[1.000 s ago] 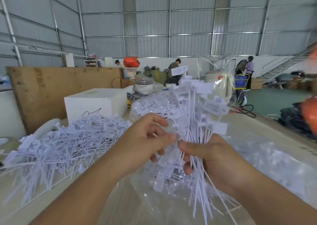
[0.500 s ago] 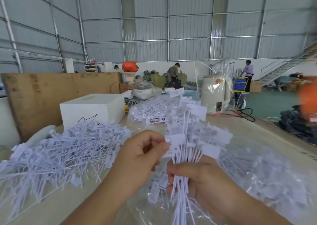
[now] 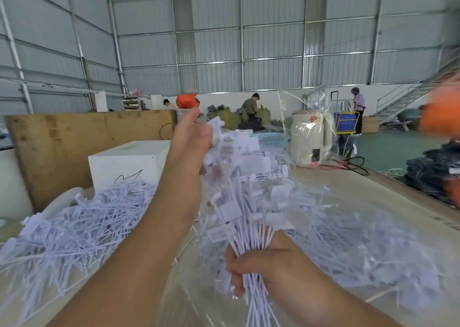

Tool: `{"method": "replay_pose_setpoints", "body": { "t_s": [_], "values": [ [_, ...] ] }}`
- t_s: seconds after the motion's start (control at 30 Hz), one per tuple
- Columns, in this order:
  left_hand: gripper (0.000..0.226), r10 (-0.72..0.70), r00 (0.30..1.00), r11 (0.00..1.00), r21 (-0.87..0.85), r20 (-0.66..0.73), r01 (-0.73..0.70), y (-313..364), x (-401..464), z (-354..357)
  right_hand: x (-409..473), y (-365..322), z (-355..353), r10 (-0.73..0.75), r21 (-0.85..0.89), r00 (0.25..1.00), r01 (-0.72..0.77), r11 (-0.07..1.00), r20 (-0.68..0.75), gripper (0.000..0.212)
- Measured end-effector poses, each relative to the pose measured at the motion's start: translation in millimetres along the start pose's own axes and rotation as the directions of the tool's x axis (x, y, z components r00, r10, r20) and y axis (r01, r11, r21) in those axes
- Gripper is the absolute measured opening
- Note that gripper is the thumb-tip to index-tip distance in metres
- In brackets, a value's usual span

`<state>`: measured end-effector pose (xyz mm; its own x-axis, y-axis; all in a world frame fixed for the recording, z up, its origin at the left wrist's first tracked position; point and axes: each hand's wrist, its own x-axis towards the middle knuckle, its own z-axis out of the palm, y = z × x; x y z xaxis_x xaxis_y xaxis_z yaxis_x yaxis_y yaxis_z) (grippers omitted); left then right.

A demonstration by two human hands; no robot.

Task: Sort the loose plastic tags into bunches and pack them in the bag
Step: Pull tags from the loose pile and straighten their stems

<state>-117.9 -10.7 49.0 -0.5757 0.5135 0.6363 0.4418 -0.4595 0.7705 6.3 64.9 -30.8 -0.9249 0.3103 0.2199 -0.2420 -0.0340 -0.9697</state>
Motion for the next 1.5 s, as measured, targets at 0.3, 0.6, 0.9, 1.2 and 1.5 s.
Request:
{"method": "replay_pose_setpoints", "body": {
  "t_s": [0.3, 0.6, 0.9, 1.2, 1.5],
  "values": [
    [0.019, 0.072, 0.986, 0.991, 0.097, 0.15, -0.087, -11, -18, 25, -1, 7, -1, -0.077, -0.13, 0.994, 0.067, 0.989, -0.077, 0.026],
    [0.024, 0.098, 0.99, 0.995, -0.004, 0.098, -0.098, -19, -32, 13, -1, -5, 5, -0.148, -0.172, 0.958, 0.107, 0.979, -0.247, 0.015],
    [0.106, -0.081, 0.975, 0.994, 0.093, 0.206, 0.063, -40, -49, 32, -6, -18, 1, -0.132, -0.109, 0.955, 0.106, 0.988, -0.266, 0.035],
    [0.079, -0.443, 0.872, 0.889, -0.029, 0.207, 0.458, -43, -63, 47, -3, 2, -14, -0.187, -0.211, 0.956, 0.14, 0.967, -0.226, 0.017],
    [0.021, -0.377, 0.92, 0.925, -0.007, 0.106, 0.379, -40, -68, 43, -2, 3, -6, -0.185, -0.178, 0.97, 0.156, 0.972, -0.158, 0.027]
  ]
}}
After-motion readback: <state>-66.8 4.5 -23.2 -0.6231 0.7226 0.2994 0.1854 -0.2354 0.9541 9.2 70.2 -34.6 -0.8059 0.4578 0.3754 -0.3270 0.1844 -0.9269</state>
